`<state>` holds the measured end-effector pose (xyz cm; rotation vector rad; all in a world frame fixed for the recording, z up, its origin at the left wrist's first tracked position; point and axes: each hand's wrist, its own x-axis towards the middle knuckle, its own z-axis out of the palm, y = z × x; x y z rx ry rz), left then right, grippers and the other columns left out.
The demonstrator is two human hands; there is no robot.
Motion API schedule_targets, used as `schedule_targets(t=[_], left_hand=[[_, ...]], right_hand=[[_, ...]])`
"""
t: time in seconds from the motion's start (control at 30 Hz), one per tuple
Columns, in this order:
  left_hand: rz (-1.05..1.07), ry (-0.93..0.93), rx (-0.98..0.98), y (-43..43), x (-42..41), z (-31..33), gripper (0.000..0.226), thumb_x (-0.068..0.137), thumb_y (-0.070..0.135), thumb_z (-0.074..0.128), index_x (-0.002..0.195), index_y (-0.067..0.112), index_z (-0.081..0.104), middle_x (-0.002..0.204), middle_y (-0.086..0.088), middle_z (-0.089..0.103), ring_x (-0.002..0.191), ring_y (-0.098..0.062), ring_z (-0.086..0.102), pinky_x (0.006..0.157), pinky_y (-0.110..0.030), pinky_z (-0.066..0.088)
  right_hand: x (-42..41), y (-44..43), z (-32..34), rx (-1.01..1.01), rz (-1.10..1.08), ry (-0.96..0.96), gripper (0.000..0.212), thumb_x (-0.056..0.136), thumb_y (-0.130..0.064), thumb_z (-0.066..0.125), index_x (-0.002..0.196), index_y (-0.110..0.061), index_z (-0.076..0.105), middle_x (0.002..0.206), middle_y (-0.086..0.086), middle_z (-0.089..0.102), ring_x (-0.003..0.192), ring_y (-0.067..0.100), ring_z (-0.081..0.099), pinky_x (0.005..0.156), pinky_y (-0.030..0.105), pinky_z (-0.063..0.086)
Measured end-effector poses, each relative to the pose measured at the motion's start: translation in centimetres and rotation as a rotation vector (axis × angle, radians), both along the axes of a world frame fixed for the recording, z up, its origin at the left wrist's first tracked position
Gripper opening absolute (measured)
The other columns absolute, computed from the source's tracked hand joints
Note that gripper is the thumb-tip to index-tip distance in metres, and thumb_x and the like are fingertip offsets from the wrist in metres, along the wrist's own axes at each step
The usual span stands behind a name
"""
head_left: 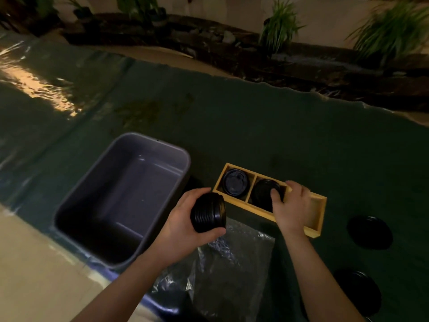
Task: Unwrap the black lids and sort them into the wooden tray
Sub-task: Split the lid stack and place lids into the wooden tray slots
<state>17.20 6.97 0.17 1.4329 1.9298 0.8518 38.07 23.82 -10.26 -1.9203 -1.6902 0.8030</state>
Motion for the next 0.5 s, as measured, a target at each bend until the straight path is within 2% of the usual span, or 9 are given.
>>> schedule_targets(t=[0.07, 0.1, 0.17, 0.27, 0.3, 0.37, 0.43, 0.5], left_hand=[[-0.028, 0.034, 0.015, 0.5, 0.5, 0.3, 0.089, 0.068, 0.056, 0.086, 0.141, 0.050, 0.036, 0.135, 0.029, 0.041, 0.125, 0.014, 0.043, 0.098, -0.009, 0.038], [-0.039, 0.043, 0.024, 0.9, 0.9, 0.4, 0.090, 0.068, 0.056, 0.085, 0.143, 0.047, 0.035, 0.136, 0.027, 0.041, 0.125, 0.014, 0.042, 0.099, -0.008, 0.036], [-0.060, 0.048, 0.040, 1.7, 2.0, 0.6, 0.095, 0.069, 0.055, 0.083, 0.148, 0.037, 0.033, 0.140, 0.017, 0.042, 0.125, 0.007, 0.045, 0.104, -0.012, 0.037], [-0.134, 0.029, 0.050, 2.6, 4.0, 1.0, 0.105, 0.074, 0.043, 0.085, 0.154, 0.028, 0.020, 0.148, 0.006, 0.032, 0.130, -0.004, 0.044, 0.102, -0.012, 0.043], [-0.179, 0.003, 0.054, 2.7, 4.6, 1.2, 0.108, 0.075, 0.038, 0.087, 0.153, 0.027, 0.014, 0.150, 0.003, 0.028, 0.132, -0.007, 0.043, 0.103, -0.014, 0.045], [-0.311, -0.050, 0.051, 2.7, 5.8, 1.3, 0.112, 0.076, 0.030, 0.086, 0.152, 0.025, 0.004, 0.151, -0.005, 0.026, 0.134, -0.016, 0.046, 0.104, -0.027, 0.050], [-0.433, -0.039, 0.030, 2.6, 6.6, 1.4, 0.113, 0.078, 0.029, 0.085, 0.152, 0.026, -0.001, 0.158, -0.007, 0.023, 0.140, -0.020, 0.043, 0.109, -0.038, 0.048], [-0.513, -0.013, 0.014, 2.4, 7.0, 1.6, 0.109, 0.080, 0.033, 0.083, 0.155, 0.024, 0.006, 0.169, 0.001, 0.008, 0.154, -0.018, 0.025, 0.119, -0.040, 0.039]], right_hand=[[0.0, -3.3, 2.9, -0.087, 0.119, 0.361, 0.025, 0.091, -0.049, 0.063, 0.111, -0.034, 0.063, 0.111, -0.012, 0.068, 0.096, 0.007, 0.066, 0.084, 0.032, 0.057], [-0.1, -5.3, 4.6, -0.182, 0.216, 0.537, 0.028, 0.090, -0.058, 0.059, 0.110, -0.039, 0.064, 0.108, -0.017, 0.069, 0.095, 0.005, 0.069, 0.080, 0.031, 0.061], [-0.4, -8.6, 7.1, -0.360, 0.398, 0.754, 0.039, 0.088, -0.069, 0.059, 0.122, -0.049, 0.060, 0.118, -0.027, 0.066, 0.109, 0.000, 0.068, 0.085, 0.025, 0.061], [-0.8, -11.4, 8.4, -0.404, 0.469, 0.859, 0.063, 0.085, -0.067, 0.068, 0.140, -0.052, 0.043, 0.127, -0.037, 0.061, 0.120, -0.012, 0.059, 0.089, 0.010, 0.052], [-0.8, -11.9, 8.5, -0.390, 0.436, 0.887, 0.067, 0.085, -0.060, 0.073, 0.142, -0.050, 0.040, 0.126, -0.039, 0.061, 0.119, -0.014, 0.058, 0.088, 0.008, 0.051], [-0.3, -12.3, 8.6, -0.354, 0.342, 0.888, 0.069, 0.083, -0.040, 0.082, 0.135, -0.052, 0.039, 0.119, -0.046, 0.060, 0.114, -0.021, 0.056, 0.084, 0.002, 0.047], [0.4, -12.6, 8.6, -0.323, 0.234, 0.914, 0.073, 0.076, -0.034, 0.088, 0.129, -0.051, 0.041, 0.113, -0.045, 0.062, 0.111, -0.021, 0.058, 0.082, 0.002, 0.048], [1.4, -12.8, 8.5, -0.302, 0.124, 0.976, 0.077, 0.066, -0.040, 0.090, 0.128, -0.045, 0.045, 0.114, -0.035, 0.067, 0.111, -0.012, 0.063, 0.084, 0.008, 0.052]])
